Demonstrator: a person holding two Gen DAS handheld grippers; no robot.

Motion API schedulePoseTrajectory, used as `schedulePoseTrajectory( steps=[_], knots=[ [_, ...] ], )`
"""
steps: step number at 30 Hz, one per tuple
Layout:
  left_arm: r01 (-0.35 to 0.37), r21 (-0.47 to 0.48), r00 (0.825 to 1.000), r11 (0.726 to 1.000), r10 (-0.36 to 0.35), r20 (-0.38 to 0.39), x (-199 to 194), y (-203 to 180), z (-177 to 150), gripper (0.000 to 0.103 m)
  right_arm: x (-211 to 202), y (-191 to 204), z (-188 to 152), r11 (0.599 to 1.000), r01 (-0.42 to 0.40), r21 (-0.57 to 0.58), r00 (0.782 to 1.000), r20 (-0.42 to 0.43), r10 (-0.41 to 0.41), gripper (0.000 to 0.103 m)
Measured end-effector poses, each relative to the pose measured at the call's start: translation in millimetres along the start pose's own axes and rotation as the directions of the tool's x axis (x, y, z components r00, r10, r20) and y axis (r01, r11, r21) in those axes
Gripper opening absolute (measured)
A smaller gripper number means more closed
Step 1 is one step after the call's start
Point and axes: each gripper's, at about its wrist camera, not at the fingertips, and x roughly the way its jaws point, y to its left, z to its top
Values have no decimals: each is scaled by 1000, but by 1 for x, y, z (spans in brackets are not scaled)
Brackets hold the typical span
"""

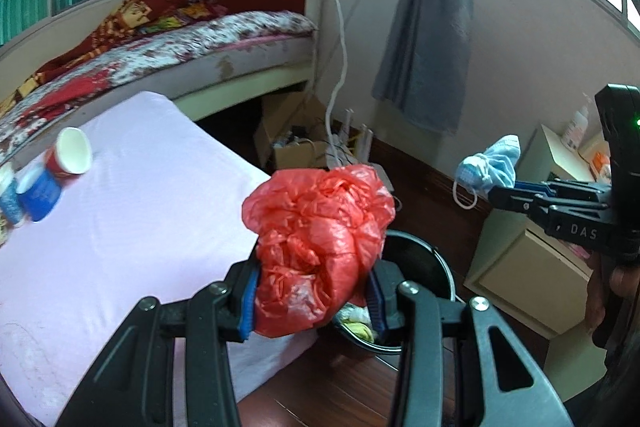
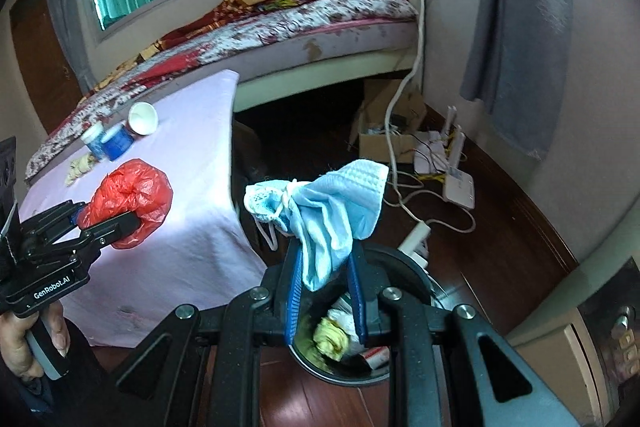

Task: Collect trash
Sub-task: 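Carry the red bag and blue mask over the black bucket with both tools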

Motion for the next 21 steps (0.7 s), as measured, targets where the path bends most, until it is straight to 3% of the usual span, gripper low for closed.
schedulePoseTrajectory(
  steps=[11,21],
  knots=[
    [78,52,993,996,-73,-94,36,-35,-14,44,10,-32,-33,999,52,7,996,-66,-52,23],
    [125,88,975,988,-106,-197,78,-56,-27,44,38,-41,-51,998,66,-7,988,-136,-66,23]
  ],
)
